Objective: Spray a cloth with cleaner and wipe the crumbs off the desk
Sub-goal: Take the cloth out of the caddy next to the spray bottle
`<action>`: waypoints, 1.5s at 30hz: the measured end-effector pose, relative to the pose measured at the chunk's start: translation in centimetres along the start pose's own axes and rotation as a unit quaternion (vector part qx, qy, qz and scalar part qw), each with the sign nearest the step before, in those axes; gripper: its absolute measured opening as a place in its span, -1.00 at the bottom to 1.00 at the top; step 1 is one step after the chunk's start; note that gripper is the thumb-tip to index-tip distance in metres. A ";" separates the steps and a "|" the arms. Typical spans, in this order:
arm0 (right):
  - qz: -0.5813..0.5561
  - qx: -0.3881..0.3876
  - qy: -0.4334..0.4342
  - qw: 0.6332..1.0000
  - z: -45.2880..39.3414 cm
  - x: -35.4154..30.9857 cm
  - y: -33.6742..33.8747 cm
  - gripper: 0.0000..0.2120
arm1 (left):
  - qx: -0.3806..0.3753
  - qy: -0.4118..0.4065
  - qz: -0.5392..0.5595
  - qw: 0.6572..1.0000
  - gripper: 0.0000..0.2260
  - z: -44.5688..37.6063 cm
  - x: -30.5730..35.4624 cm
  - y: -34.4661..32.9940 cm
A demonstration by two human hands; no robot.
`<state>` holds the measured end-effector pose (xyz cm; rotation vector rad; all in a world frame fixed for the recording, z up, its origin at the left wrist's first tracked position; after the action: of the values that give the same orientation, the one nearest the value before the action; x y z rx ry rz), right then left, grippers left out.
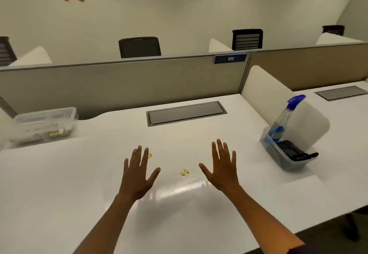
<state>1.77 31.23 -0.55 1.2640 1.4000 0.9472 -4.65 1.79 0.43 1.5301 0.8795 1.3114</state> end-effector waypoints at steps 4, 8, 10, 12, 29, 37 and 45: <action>0.017 -0.001 -0.036 0.999 0.9 0.6 0.9 -0.14 | 0.001 -0.034 -0.005 0.999 -0.19 -1.1 0.7 0.1; 0.016 0.007 -0.073 0.997 2.1 2.0 2.0 -0.14 | 0.000 -0.078 0.004 0.997 -0.19 -2.2 2.8 -0.1; 0.016 0.018 -0.099 0.995 2.8 2.8 2.7 -0.14 | -0.004 -0.094 0.008 0.996 -0.20 -2.7 4.0 -0.3; 0.019 0.032 -0.125 0.992 3.7 3.8 3.5 -0.14 | -0.011 -0.112 0.011 0.994 -0.22 -2.9 5.4 -0.6; 0.071 0.081 -0.293 0.950 11.4 14.1 9.4 -0.13 | -0.102 -0.157 0.143 0.972 -0.30 -1.5 16.3 -5.0; 0.038 0.113 -0.313 0.942 10.9 20.7 11.4 -0.12 | -0.171 -0.099 0.217 0.956 -0.30 -2.4 21.7 -8.0; 0.014 0.099 -0.297 0.950 8.7 28.4 11.1 -0.11 | -0.215 -0.042 0.289 0.932 -0.28 -4.0 30.0 -11.5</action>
<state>13.53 60.38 3.71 1.5588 1.0121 0.3870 -2.67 34.12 -0.20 1.5193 0.0507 1.6993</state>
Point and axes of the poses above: each hand's wrist, its own z-axis away from the middle knuckle, its own y-axis out of the back of the hand, x = y × z, the point moved 5 cm from there along -z, towards the middle knuckle, and after that the axes turned 11 degrees about y, right-handed, at the moved point
